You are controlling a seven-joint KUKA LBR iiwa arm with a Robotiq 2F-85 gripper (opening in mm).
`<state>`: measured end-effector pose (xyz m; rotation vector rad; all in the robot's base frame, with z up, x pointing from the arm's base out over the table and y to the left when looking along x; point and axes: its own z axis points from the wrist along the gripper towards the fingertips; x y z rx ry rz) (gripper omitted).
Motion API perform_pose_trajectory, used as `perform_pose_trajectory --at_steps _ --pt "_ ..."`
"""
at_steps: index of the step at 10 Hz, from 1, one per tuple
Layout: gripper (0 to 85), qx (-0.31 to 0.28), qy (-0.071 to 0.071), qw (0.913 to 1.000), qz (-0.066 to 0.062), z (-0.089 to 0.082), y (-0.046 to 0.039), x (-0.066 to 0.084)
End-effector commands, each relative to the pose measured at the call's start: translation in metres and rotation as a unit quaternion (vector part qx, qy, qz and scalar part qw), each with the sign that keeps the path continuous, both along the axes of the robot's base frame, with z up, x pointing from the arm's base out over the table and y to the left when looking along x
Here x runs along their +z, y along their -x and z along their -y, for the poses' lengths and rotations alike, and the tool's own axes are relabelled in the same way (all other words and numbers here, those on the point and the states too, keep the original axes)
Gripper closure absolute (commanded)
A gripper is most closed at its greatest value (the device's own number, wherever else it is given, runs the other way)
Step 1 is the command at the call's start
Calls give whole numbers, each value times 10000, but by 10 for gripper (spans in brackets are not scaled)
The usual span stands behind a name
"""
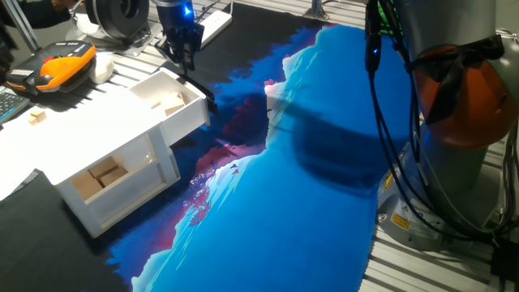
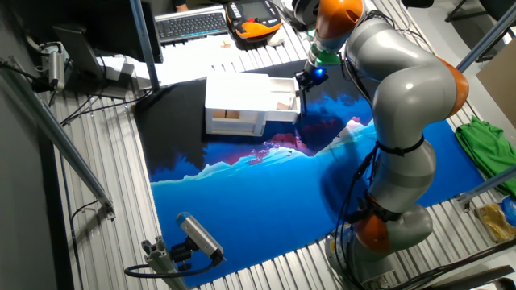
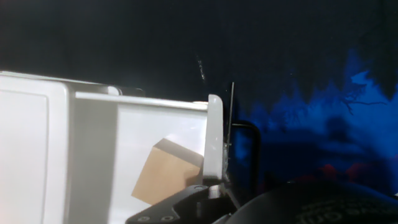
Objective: Grasp the handle and close the drawer
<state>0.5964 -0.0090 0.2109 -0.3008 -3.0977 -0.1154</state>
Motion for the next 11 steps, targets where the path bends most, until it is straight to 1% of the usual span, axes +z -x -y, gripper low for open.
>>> perform_pose_trajectory --at_steps 1,3,4,5,6,10,11 --pt "510 6 -5 10000 7 -1 -3 -1" --pt "510 29 -1 10000 -13 -14 -29 -10" --pt "510 20 -45 10000 -36 -18 -40 -13" --pt "680 28 -24 10000 -50 -12 -32 -12" --pt "680 21 -18 10000 -58 -11 -26 -10" --pt "680 21 -31 10000 -88 -20 -76 9" --pt "680 21 -33 9999 -95 -23 -77 5"
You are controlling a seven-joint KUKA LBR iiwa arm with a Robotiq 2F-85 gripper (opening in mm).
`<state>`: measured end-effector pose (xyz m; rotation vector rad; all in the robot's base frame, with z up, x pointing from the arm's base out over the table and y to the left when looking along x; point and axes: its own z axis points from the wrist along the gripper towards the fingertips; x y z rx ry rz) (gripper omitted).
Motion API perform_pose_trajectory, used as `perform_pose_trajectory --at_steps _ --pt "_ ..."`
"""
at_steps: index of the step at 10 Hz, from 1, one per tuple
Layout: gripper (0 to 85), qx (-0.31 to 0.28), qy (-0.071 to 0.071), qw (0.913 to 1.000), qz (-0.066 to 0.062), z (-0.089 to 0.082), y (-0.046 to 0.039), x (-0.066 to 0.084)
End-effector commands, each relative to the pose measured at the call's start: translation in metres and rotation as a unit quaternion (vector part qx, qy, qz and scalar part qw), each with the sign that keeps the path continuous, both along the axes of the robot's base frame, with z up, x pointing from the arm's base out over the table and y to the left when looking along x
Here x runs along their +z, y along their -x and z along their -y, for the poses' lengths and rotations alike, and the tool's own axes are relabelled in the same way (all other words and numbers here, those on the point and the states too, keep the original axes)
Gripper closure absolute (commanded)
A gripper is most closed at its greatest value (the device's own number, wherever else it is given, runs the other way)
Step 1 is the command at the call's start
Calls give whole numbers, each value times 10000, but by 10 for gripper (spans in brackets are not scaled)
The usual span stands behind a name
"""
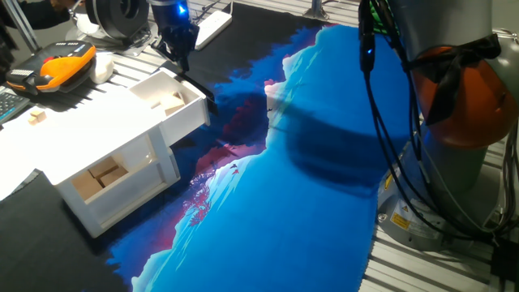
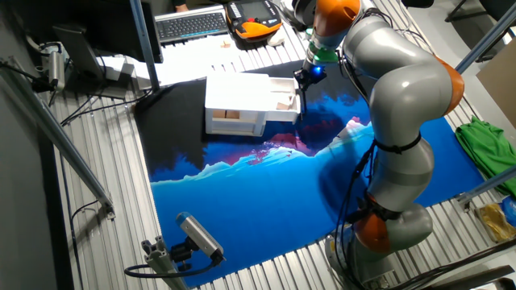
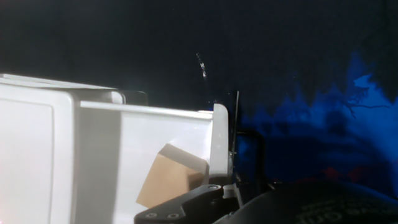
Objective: Grasp the handle and close the drawer
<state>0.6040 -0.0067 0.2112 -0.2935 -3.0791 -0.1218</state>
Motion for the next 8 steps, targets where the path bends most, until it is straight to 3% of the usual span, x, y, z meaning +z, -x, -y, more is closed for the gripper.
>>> perform_pose_trajectory --at_steps 1,2,5,8 --pt "680 -8 1 10000 4 1 1 2" --pt "680 8 0 10000 -3 0 3 0" --pt "680 84 -7 10000 47 29 149 -33" --pt "680 126 71 9999 48 37 190 -69"
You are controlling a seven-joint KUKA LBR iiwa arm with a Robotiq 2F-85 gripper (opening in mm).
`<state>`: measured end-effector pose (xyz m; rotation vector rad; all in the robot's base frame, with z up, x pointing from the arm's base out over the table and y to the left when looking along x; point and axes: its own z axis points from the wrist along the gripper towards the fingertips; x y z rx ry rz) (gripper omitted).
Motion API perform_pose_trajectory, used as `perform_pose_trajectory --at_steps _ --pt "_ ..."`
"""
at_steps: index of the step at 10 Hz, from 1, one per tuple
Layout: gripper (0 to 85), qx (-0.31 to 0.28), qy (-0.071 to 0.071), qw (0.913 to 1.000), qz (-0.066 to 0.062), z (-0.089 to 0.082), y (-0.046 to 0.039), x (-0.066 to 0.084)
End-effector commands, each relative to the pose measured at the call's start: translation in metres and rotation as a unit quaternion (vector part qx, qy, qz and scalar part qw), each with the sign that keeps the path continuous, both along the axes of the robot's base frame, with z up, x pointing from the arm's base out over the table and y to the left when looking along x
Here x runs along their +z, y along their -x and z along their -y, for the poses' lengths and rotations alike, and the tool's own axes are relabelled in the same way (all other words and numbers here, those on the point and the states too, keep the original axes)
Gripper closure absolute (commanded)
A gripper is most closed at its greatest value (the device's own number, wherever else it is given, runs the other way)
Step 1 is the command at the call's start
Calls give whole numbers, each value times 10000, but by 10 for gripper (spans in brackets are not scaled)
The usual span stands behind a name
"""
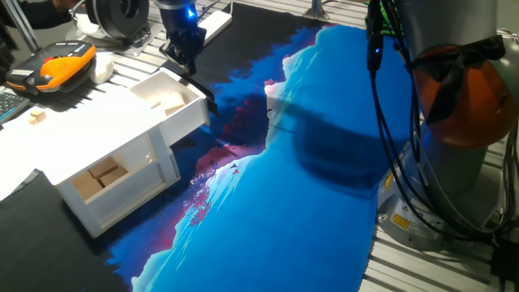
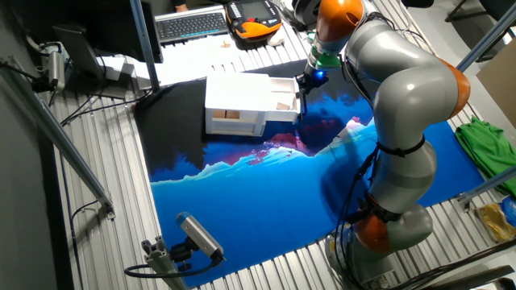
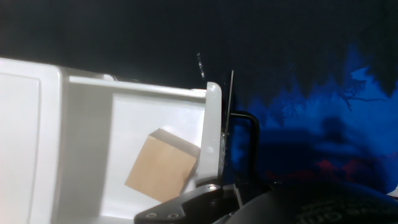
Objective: Grasp the handle and close the drawer
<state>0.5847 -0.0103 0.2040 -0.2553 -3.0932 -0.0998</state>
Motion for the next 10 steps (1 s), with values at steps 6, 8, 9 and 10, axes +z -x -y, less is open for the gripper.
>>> perform_pose_trajectory --at_steps 6,8,9,10 --pt "510 16 46 10000 16 8 36 -30" --pt "510 -73 112 9999 -11 9 38 -68" --pt "510 -103 127 9999 -12 10 42 -96" --pt "510 -164 125 9998 -22 10 44 -107"
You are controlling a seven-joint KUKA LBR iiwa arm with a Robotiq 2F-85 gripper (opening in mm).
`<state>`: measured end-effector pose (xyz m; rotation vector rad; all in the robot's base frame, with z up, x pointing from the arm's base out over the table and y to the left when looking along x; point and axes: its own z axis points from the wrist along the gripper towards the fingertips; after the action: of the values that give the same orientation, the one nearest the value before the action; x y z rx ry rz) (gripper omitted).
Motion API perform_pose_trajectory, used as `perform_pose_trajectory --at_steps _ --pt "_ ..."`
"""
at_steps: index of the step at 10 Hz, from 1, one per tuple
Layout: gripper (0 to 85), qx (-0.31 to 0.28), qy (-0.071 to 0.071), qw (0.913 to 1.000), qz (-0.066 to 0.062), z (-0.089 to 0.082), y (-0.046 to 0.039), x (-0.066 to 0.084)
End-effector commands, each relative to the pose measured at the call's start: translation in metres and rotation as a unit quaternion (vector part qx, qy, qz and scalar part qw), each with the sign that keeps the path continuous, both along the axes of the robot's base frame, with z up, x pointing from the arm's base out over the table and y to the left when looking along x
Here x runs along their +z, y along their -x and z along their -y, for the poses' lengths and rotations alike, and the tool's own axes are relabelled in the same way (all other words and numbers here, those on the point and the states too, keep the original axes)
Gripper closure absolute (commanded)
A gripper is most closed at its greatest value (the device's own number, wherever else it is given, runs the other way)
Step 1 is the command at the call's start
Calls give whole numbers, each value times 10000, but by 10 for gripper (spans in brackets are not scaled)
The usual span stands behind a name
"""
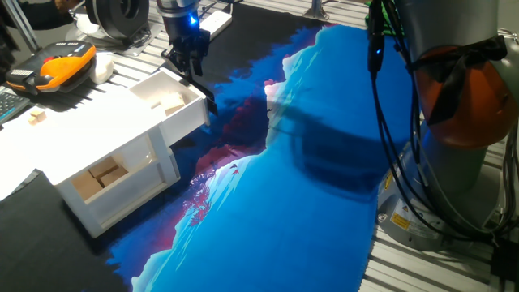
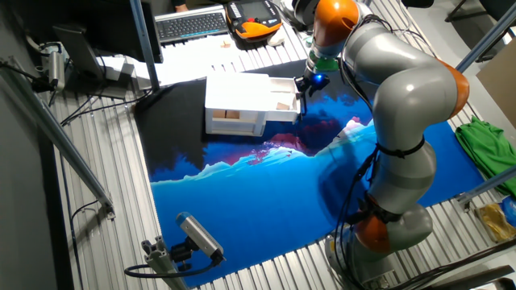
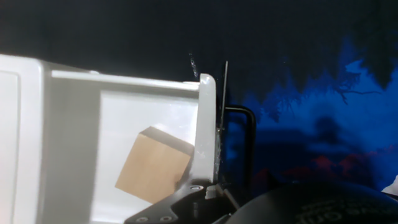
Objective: Grasp the handle and close the drawer
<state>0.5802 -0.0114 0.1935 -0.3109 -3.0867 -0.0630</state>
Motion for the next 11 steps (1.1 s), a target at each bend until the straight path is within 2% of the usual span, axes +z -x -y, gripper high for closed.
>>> perform_pose_trajectory --at_steps 1,2,4,11 --pt "510 -64 -29 10000 -11 0 1 -1" --pt "510 -153 -124 9998 -14 1 6 -2" --pt "510 -201 -161 9997 -2 -1 3 -14" --pt "510 -230 -139 9996 26 2 -1 -72"
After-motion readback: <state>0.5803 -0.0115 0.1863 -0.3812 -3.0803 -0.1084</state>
